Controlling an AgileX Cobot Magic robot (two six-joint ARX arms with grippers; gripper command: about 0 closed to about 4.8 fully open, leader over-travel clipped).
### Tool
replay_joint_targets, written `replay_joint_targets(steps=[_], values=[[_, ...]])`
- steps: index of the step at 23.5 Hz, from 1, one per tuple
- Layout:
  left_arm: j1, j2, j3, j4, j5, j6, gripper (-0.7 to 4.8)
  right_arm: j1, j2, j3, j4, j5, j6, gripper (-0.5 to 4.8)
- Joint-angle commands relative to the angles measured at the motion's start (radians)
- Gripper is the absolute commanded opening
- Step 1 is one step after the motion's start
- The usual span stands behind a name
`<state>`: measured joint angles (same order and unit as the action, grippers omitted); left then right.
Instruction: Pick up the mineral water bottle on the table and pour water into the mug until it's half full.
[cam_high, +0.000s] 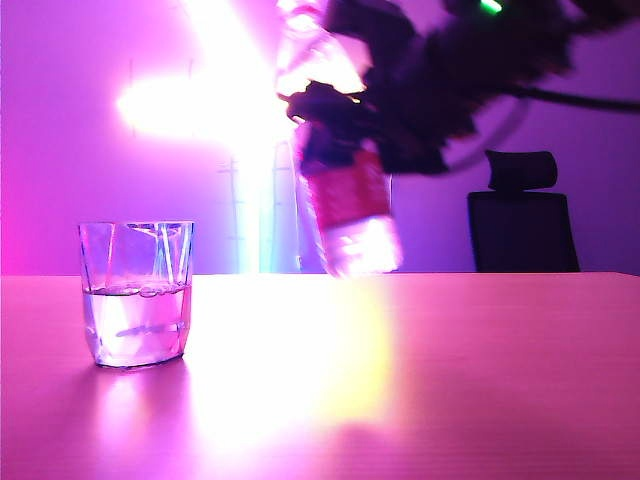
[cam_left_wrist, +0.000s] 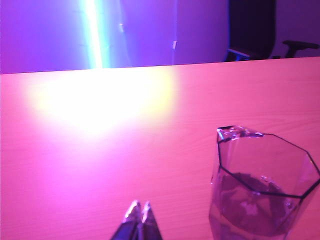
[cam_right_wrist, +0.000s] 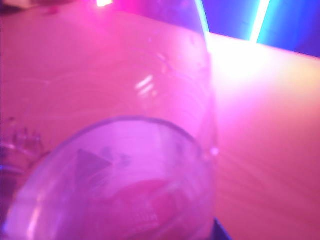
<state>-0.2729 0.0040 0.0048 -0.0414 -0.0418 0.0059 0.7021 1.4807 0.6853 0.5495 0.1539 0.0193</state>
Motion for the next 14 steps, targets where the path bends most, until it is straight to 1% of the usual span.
replay_joint_targets(steps=[1, 2, 3, 4, 7, 14], values=[[0.012, 0.002, 0.004, 0.013, -0.001, -0.003, -0.02, -0.026, -0.021, -0.099, 0.193, -0.003, 0.089, 2.83], [0.013, 0.002, 0.004, 0.013, 0.000, -0.003, -0.02, -0.047, -0.021, -0.167, 0.273, -0.003, 0.124, 2.83], [0.013, 0.002, 0.004, 0.013, 0.000, -0.002, -0.02, -0.055, -0.021, -0.194, 0.301, -0.002, 0.142, 2.83], [0.013, 0.002, 0.004, 0.013, 0.001, -0.003, -0.02, -0.065, -0.021, -0.249, 0.362, 0.002, 0.169, 2.83], [0.020, 0.002, 0.004, 0.013, 0.001, -0.003, -0.02, -0.082, -0.021, -0.317, 0.447, 0.010, 0.172, 2.83], [0.065, 0.002, 0.004, 0.013, 0.001, -0.003, -0.02, -0.086, -0.014, -0.383, 0.481, 0.030, 0.161, 2.83]])
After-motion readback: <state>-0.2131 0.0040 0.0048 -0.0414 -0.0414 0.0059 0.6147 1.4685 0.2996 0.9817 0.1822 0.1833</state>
